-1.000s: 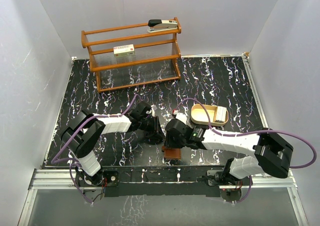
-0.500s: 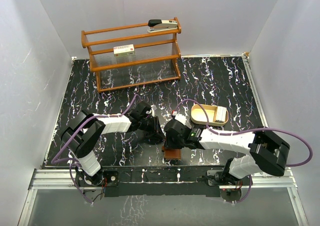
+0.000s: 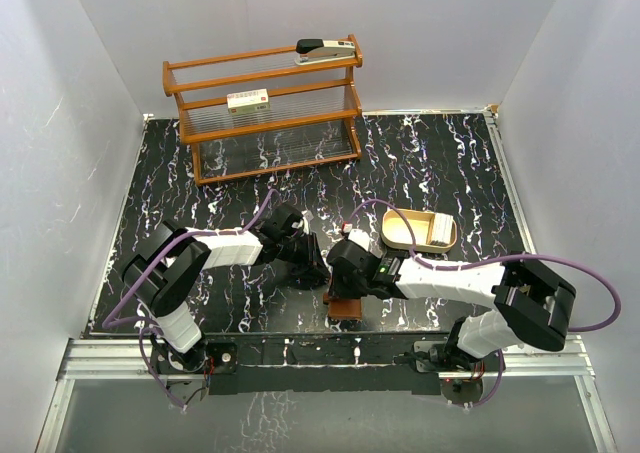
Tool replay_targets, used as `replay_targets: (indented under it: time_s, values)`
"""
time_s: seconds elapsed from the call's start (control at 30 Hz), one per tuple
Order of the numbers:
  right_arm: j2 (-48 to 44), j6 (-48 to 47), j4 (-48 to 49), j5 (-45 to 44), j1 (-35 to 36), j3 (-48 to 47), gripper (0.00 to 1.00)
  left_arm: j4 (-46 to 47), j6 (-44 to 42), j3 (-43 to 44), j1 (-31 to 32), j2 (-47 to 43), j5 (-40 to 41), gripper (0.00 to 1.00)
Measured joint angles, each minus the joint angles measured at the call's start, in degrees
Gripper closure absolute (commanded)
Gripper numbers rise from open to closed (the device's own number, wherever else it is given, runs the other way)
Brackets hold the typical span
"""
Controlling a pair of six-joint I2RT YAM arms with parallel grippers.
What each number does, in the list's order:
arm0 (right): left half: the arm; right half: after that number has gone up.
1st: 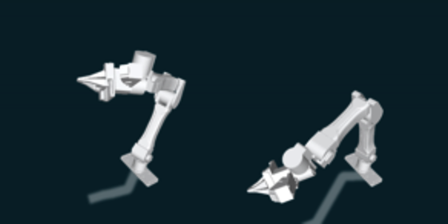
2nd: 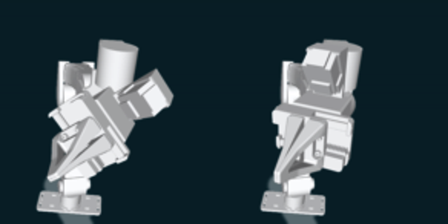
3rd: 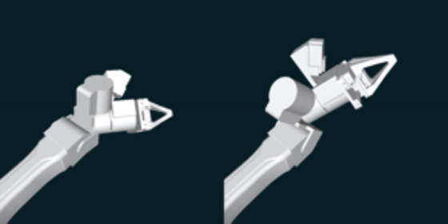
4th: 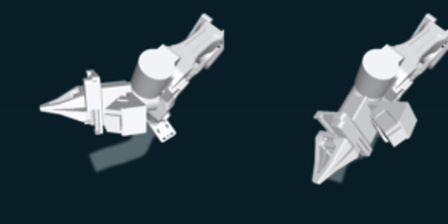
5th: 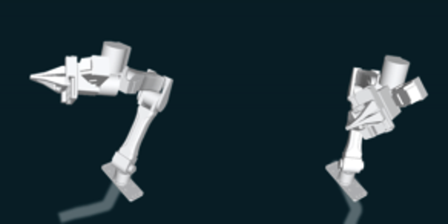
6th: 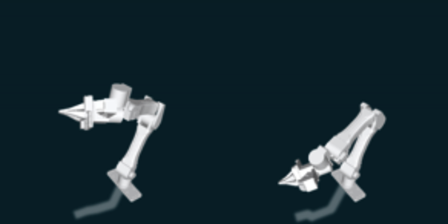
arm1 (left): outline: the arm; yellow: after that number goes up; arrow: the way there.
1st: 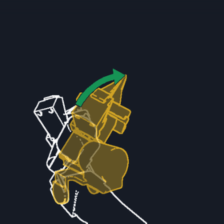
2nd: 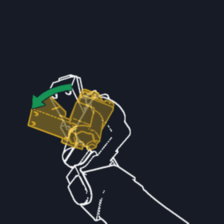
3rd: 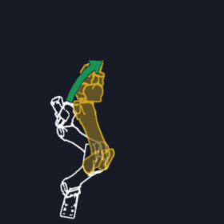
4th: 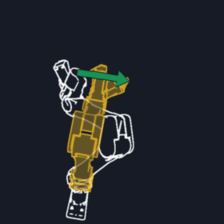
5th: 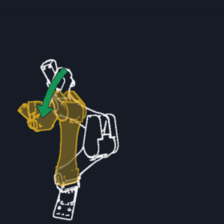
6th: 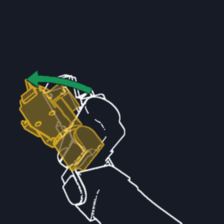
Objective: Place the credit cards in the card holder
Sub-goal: Close the card holder at the center of the board.
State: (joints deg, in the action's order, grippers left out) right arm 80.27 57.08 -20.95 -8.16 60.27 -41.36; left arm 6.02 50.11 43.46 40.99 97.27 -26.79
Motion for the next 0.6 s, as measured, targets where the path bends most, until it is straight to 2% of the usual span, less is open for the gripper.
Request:
replay_targets:
  time_s: [0.2,0.33,0.43,0.6]
  values:
    - [0.0,0.07,-0.28,-0.28,0.0,0.0,1.0,-0.04,0.0,0.0,0.0,0.0,0.04,0.78]
    - [-0.09,0.04,-0.39,-0.61,0.0,0.0,1.0,-0.17,0.02,0.0,0.0,-0.17,0.44,0.78]
    - [-0.31,0.04,-0.5,-0.79,0.0,0.0,1.0,-0.9,0.07,0.0,0.0,-0.7,1.07,0.72]
    - [-1.03,0.02,-0.9,-0.94,0.0,0.0,1.0,-1.55,0.72,0.02,0.0,-2.32,1.38,0.67]
